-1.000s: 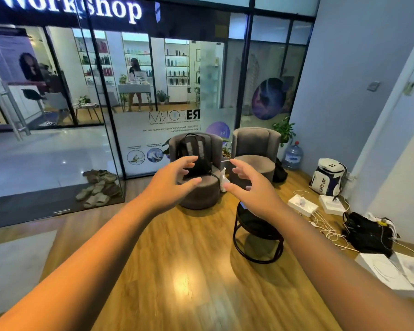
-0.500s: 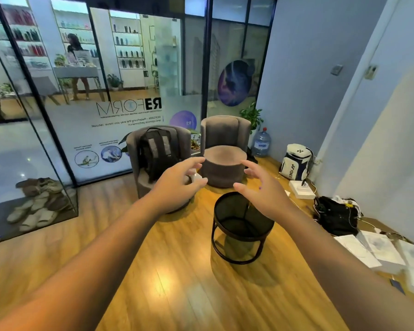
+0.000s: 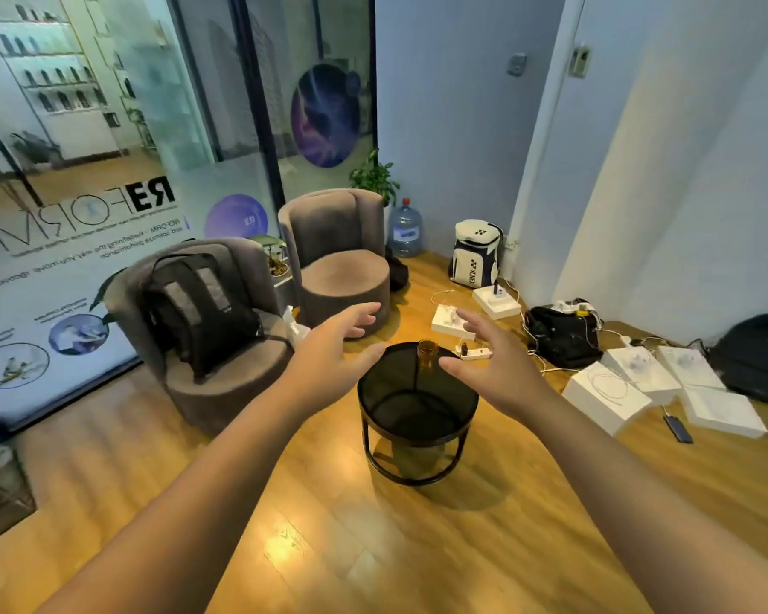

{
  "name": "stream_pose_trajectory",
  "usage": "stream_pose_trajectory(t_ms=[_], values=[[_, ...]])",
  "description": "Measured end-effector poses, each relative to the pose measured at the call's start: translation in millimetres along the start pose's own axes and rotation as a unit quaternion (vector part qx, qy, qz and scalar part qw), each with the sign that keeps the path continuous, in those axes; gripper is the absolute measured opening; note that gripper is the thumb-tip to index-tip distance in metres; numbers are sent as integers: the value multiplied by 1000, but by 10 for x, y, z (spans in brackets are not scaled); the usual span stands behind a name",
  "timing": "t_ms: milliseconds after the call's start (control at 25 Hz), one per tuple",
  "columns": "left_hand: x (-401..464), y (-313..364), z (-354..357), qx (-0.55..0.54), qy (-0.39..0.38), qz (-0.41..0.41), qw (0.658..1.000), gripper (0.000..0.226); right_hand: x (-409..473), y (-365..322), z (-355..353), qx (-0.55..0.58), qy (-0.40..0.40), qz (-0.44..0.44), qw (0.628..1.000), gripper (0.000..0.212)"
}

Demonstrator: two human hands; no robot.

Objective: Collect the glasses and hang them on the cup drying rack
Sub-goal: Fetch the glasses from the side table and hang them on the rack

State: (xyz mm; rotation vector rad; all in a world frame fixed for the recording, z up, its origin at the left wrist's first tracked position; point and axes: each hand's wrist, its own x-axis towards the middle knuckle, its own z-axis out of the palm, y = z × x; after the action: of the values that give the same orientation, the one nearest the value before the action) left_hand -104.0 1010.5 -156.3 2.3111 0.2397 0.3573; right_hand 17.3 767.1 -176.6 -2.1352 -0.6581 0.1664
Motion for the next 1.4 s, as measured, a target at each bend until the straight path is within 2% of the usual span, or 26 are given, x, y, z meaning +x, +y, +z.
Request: stream_pose_trajectory(t_ms=[240, 520, 680, 840, 1000, 1240, 1400], values=[[1128, -486, 370, -5, -41, 13, 999, 63, 987, 600, 118, -12, 16, 42, 999, 88], [2572, -890, 658, -16, -61, 10, 998, 63, 2345, 1347, 160, -24, -33, 74, 996, 95], [3235, -1121, 982, -2, -98, 2, 995, 67, 2944, 1631, 191, -24, -35, 95, 995, 97], [3799, -1452, 1335, 14, -130, -11, 991, 68, 3356, 1926, 329, -24, -46, 127, 991, 109], [4494, -1932, 1710, 16, -159, -11, 987, 71, 3835, 2261, 626, -15, -41, 173, 984, 119], [5482, -2825, 2380, -18, -229, -7, 973, 74, 4554, 2773, 1177, -1, -21, 255, 967, 108], [6003, -3456, 2786, -27, -253, -18, 967, 79, 4968, 3177, 1507, 7, -10, 305, 952, 113]])
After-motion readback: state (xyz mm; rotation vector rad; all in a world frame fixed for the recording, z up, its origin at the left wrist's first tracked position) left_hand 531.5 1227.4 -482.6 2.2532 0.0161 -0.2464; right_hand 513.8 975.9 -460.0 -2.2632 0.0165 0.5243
